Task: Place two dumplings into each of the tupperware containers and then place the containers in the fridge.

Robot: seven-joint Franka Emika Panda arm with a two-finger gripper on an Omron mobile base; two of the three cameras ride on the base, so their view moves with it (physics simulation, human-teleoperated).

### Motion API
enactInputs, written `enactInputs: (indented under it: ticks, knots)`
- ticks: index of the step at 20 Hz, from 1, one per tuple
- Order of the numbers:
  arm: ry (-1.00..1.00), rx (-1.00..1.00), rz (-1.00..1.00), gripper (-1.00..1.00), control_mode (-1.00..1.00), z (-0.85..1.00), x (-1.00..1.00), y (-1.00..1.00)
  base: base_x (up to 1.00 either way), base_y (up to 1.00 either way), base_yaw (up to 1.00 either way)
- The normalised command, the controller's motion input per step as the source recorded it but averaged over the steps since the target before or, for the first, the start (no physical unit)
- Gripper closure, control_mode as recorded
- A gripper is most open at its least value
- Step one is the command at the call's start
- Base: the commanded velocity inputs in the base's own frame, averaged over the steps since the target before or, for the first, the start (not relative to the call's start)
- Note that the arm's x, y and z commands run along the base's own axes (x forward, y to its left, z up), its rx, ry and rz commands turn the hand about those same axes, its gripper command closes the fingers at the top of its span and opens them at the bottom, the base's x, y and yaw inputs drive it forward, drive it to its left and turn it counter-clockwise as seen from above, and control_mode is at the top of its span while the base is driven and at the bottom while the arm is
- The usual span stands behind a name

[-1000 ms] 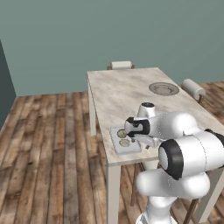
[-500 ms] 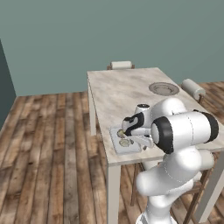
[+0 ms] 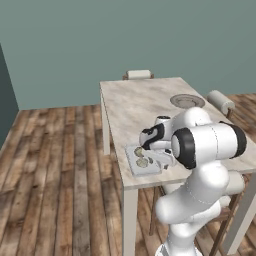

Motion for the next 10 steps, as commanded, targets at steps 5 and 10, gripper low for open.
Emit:
enactInputs:
  ticks: [5, 10]
  knots:
    - [0.0, 0.0, -0.01, -1.0, -1.0, -0.4, -0.48, -0.13, 0.0, 0.0, 0.0]
    - [0.0, 0.0, 0.0, -1.0, -1.0, -0.15, -0.44, -0.05, 0.0, 0.0, 0.0]
